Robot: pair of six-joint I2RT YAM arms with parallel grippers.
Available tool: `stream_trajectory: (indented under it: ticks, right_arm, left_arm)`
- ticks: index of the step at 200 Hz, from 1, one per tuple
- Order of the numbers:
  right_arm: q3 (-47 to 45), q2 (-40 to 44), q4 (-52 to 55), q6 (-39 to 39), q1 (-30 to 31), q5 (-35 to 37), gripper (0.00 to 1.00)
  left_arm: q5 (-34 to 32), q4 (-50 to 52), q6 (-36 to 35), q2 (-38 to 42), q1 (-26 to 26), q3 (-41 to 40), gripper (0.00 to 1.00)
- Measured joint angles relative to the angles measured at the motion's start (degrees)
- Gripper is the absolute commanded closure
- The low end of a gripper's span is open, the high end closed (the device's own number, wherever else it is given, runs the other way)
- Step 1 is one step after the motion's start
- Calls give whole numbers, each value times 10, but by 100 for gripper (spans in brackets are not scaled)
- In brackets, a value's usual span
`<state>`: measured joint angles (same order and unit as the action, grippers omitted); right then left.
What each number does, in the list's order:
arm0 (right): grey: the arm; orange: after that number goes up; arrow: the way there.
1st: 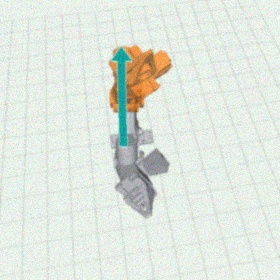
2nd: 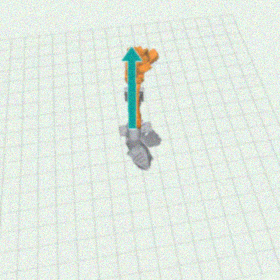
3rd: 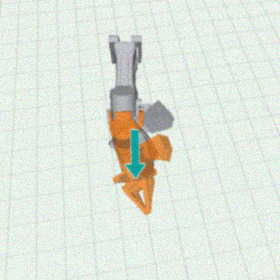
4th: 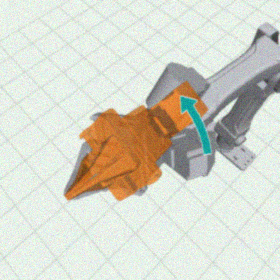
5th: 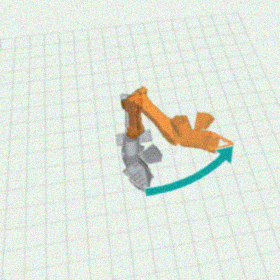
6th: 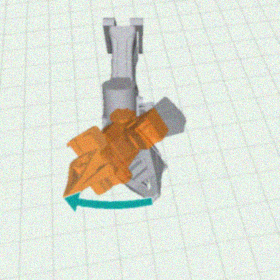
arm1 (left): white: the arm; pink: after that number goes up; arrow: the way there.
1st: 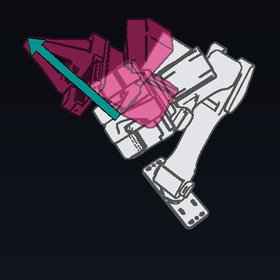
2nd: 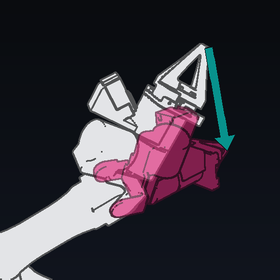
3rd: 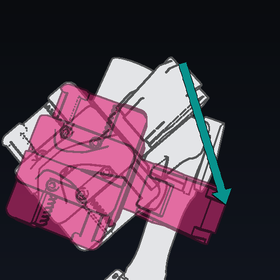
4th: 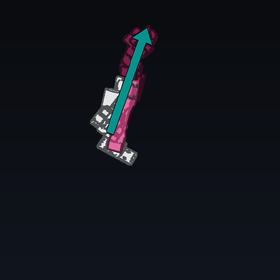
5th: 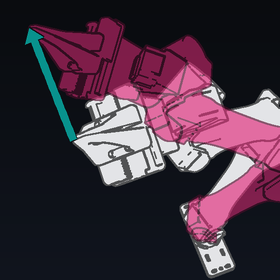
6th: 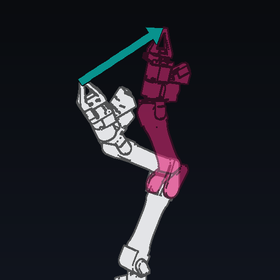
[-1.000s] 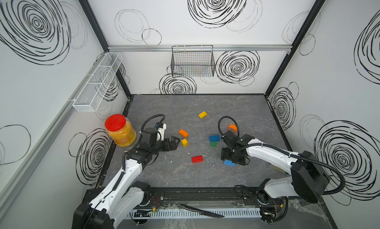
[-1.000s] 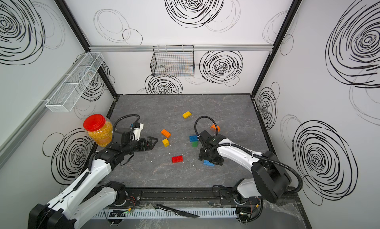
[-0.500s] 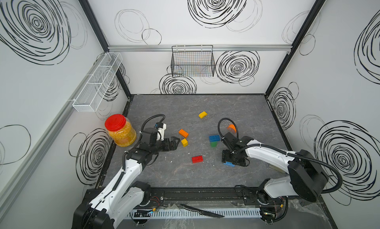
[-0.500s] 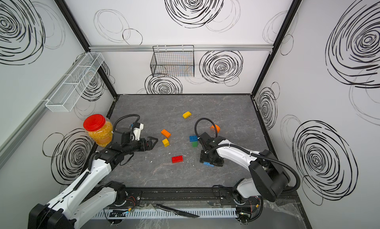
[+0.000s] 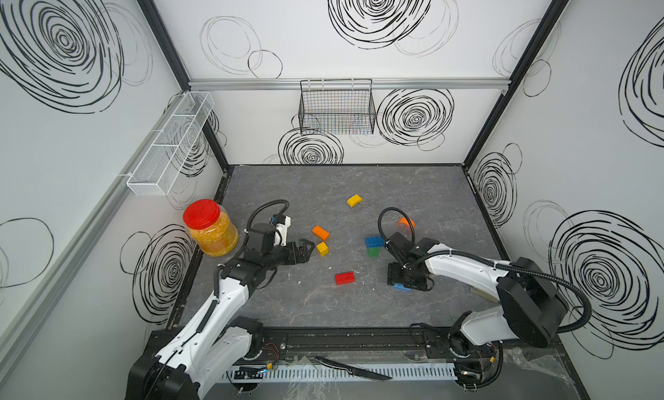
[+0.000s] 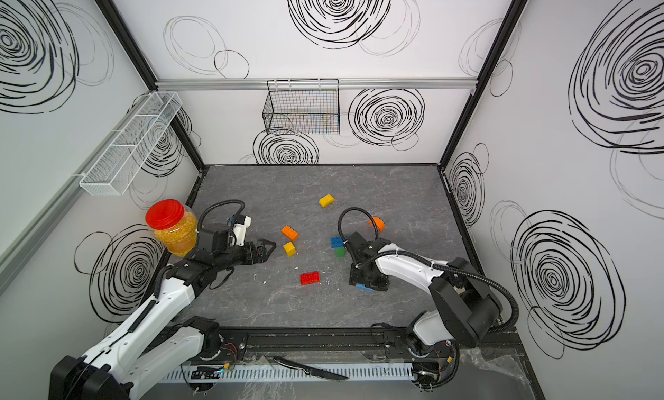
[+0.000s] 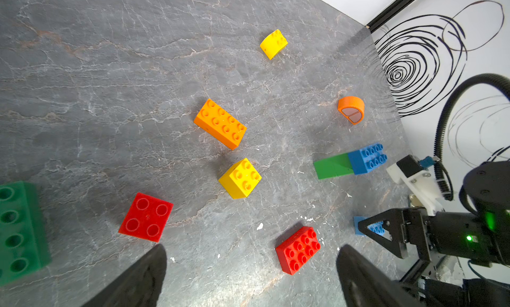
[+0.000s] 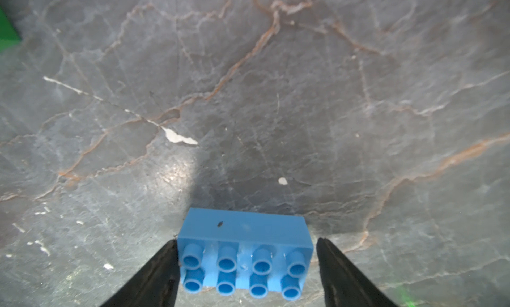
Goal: Assemble an ice cream with lego
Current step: Pick up the lego brick from the center of the board.
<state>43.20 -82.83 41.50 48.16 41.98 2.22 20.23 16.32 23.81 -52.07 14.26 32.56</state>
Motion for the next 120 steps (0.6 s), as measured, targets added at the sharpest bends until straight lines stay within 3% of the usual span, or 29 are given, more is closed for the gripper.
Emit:
stream_trajectory:
  ticks: [76, 120]
  right_arm:
    - [0, -2, 0, 11, 3, 1, 43]
    - [12, 2, 21, 10, 3, 0, 47]
  left_arm:
    - [0, 3, 0, 0, 0, 0, 1]
    - [0, 3, 0, 0, 0, 0, 1]
